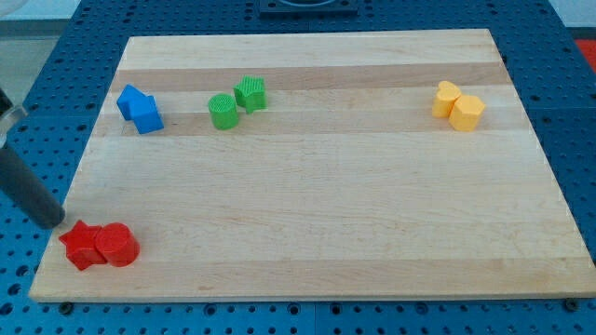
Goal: Move the red blocks towards right
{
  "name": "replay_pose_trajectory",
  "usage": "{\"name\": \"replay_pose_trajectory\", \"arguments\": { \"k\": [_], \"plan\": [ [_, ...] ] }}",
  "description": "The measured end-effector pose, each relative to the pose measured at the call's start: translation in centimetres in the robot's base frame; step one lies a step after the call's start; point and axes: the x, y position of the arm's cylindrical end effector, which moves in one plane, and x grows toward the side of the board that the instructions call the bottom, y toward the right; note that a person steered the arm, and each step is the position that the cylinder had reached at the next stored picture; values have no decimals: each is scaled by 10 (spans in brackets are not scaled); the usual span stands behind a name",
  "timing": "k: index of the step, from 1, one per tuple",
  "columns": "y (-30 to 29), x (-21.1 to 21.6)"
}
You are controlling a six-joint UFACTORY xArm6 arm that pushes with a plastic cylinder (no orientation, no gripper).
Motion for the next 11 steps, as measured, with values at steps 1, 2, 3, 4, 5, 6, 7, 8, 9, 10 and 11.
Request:
{"name": "replay_pose_trajectory", "arguments": {
  "k": [1,2,3,4,5,6,7,8,9,10,11],
  "plan": [
    [0,12],
    [0,16],
    [3,33],
    [8,36],
    [18,36],
    [34,36],
    [54,36],
    [76,36],
    [101,37],
    [125,37],
    [149,37]
  ]
}}
